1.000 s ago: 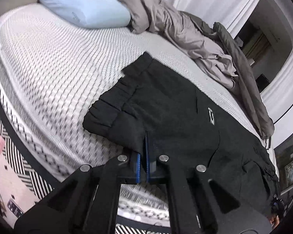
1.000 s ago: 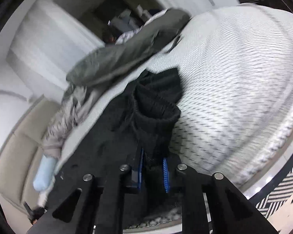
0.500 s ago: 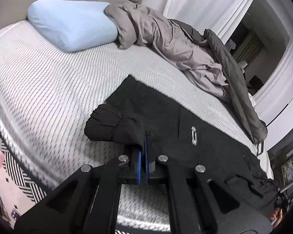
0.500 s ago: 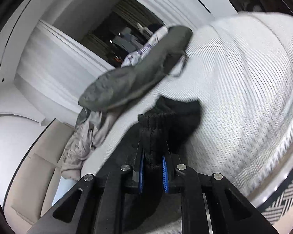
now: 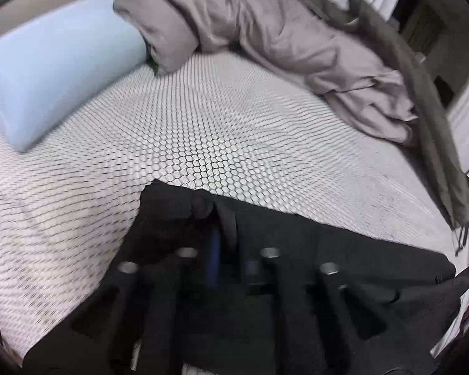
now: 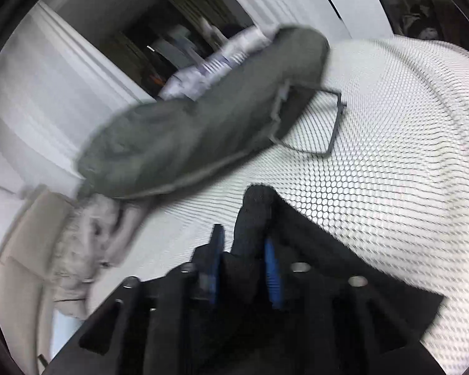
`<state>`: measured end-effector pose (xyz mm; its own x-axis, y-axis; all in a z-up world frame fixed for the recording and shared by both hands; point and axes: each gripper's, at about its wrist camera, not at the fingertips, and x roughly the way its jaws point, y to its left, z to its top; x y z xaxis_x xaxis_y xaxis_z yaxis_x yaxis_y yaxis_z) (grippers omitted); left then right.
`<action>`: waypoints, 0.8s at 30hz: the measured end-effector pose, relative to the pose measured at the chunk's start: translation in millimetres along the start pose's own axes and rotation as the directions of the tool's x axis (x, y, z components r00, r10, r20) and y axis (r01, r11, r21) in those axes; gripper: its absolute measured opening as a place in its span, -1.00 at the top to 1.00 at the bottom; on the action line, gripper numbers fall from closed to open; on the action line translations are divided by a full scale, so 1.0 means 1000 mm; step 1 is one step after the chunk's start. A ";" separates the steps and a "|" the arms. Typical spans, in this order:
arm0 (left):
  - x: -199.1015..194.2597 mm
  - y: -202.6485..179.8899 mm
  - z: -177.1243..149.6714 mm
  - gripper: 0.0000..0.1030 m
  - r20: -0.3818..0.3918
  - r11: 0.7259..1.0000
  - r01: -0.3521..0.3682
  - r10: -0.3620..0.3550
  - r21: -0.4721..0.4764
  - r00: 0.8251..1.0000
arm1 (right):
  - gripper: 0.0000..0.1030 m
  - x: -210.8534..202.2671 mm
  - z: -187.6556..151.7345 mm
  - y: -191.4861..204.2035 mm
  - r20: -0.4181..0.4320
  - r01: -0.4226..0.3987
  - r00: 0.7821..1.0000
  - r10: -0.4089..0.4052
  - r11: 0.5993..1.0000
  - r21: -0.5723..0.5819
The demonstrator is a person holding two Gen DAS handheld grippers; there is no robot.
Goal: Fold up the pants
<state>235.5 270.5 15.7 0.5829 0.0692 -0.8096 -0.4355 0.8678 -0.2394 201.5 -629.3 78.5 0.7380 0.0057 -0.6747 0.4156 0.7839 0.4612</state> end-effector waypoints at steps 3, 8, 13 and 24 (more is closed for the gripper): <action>0.007 0.001 0.002 0.25 0.000 1.000 0.004 -0.004 0.012 1.000 | 0.07 0.008 -0.007 -0.001 0.041 0.077 0.996 -0.076 0.997 -0.030; -0.027 -0.001 -0.014 -0.39 0.064 0.997 -0.011 0.006 0.077 0.998 | -0.11 -0.026 -0.051 0.008 0.025 0.025 0.999 -0.021 0.982 -0.186; -0.074 0.015 -0.038 -0.52 0.127 0.999 -0.015 0.010 0.038 0.992 | -0.41 -0.076 -0.101 0.019 0.020 -0.076 0.996 0.084 0.963 -0.258; -0.089 -0.026 -0.163 -0.02 0.025 0.993 0.109 -0.109 -0.032 0.994 | -0.84 -0.108 -0.192 0.020 -0.117 -0.226 0.972 0.203 0.944 -0.241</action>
<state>83.1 161.2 7.0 0.6436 -0.0133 -0.7652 -0.3906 0.8541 -0.3434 28.4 -495.0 50.4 0.7397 0.2373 -0.6297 0.0975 0.8881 0.4491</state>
